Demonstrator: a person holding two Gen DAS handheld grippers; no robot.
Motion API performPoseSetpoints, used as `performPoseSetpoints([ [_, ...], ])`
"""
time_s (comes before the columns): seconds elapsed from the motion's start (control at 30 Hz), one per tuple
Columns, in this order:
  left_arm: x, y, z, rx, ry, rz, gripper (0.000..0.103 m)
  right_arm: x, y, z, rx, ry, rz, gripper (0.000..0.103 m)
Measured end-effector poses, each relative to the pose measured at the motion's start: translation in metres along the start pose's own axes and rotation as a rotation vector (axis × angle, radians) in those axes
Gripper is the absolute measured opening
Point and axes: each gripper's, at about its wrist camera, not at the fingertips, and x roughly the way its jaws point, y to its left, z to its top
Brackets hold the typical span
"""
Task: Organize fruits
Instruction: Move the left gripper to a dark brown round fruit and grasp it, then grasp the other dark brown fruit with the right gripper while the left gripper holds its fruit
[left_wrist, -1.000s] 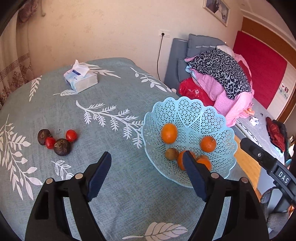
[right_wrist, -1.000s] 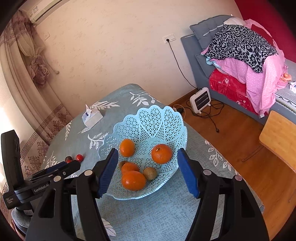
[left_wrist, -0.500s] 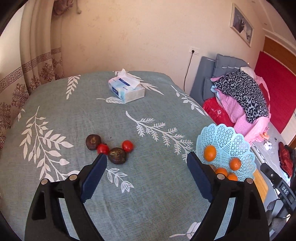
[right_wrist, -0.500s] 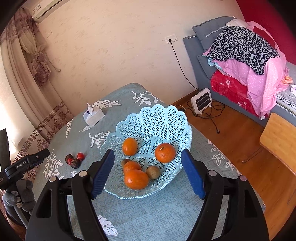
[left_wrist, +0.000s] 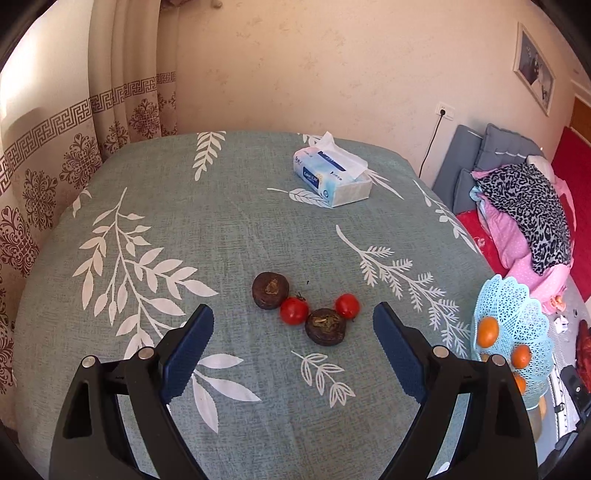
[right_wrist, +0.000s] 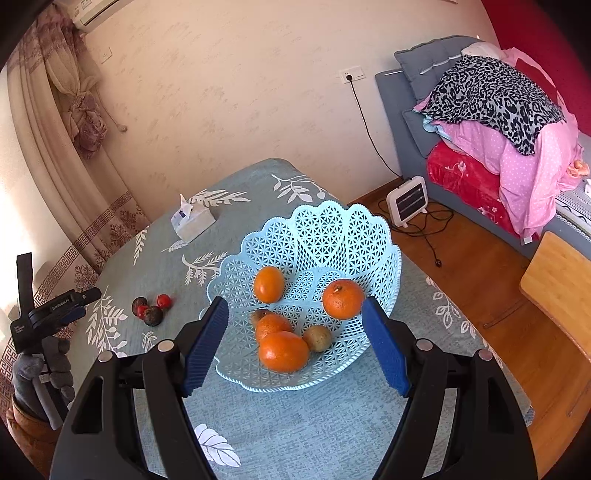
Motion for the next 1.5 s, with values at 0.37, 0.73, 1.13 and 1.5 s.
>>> performPoseSetpoints([
  [0.37, 0.056, 0.01, 0.008, -0.051, 0.077, 0.021, 0.079, 0.023, 0.04, 0.006, -0.109, 0.042, 0.024, 0.076],
  [0.73, 0.109, 0.02, 0.023, -0.117, 0.156, 0.036, 0.068, 0.059, 0.109, 0.006, -0.252, 0.098, 0.104, 0.076],
  [1.13, 0.132, 0.029, 0.019, -0.129, 0.179, 0.041, 0.051, 0.101, 0.147, -0.004, -0.303, 0.187, 0.126, 0.076],
  [1.5, 0.085, 0.055, 0.017, -0.105, 0.103, 0.023, 0.039, 0.147, 0.191, -0.02, -0.326, 0.327, 0.202, 0.076],
])
